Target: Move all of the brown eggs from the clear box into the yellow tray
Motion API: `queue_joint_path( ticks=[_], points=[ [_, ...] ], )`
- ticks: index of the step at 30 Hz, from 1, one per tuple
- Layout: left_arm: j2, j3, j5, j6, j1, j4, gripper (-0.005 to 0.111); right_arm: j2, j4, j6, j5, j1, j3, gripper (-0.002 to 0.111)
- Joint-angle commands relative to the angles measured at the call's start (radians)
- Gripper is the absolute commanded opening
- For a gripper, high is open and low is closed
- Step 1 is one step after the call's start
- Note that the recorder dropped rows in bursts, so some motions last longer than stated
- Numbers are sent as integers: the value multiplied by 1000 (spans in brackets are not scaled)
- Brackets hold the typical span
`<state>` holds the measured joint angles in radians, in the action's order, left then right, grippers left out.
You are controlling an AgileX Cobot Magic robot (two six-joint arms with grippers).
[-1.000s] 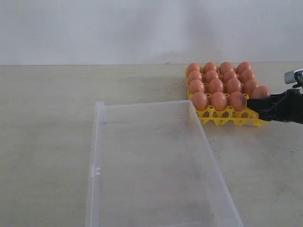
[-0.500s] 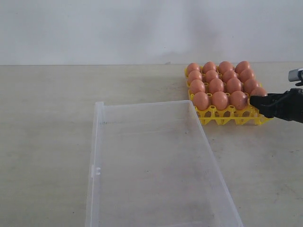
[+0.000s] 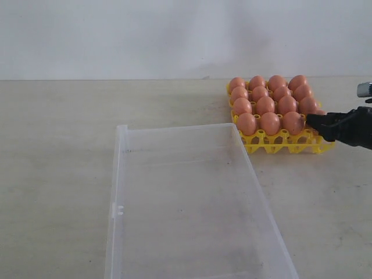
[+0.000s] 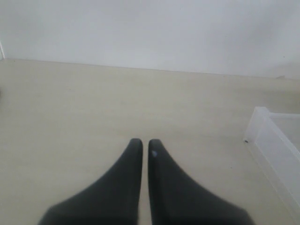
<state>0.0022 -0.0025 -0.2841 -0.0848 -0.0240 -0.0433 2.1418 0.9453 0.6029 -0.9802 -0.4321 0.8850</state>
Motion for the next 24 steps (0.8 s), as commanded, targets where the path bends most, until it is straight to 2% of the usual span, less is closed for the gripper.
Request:
queue_joint_path(
  ticks=[1,5,8,10,11,12,14,16,18,20,21,24],
  points=[
    [-2,3,7,2,-2,3,4,-1,-94,0,-237,-7,1,54],
    [-2,3,7,2,-2,3,4,-39,-233,32,-241,-7,6,54],
    [-2,3,7,2,-2,3,4,-90,-271,93,-241,-7,6,53],
    [-2,3,7,2,-2,3,4,-128,-248,275,-241,-7,12,40],
    [-2,3,7,2,-2,3,4,-153,-213,393,-241,-7,21,26],
    [-2,3,7,2,-2,3,4,-182,-147,464,-241,-7,34,6],
    [-2,3,7,2,-2,3,4,-246,91,471,-241,1,84,0],
    [-2,3,7,2,-2,3,4,-329,395,504,-41,38,140,0],
    [-2,3,7,2,-2,3,4,-445,787,719,330,130,179,0],
    [-2,3,7,2,-2,3,4,-538,799,884,735,233,143,0],
    [-2,3,7,2,-2,3,4,-587,799,874,934,290,115,0],
    [-2,3,7,2,-2,3,4,-726,755,766,1365,455,37,0]
  ],
)
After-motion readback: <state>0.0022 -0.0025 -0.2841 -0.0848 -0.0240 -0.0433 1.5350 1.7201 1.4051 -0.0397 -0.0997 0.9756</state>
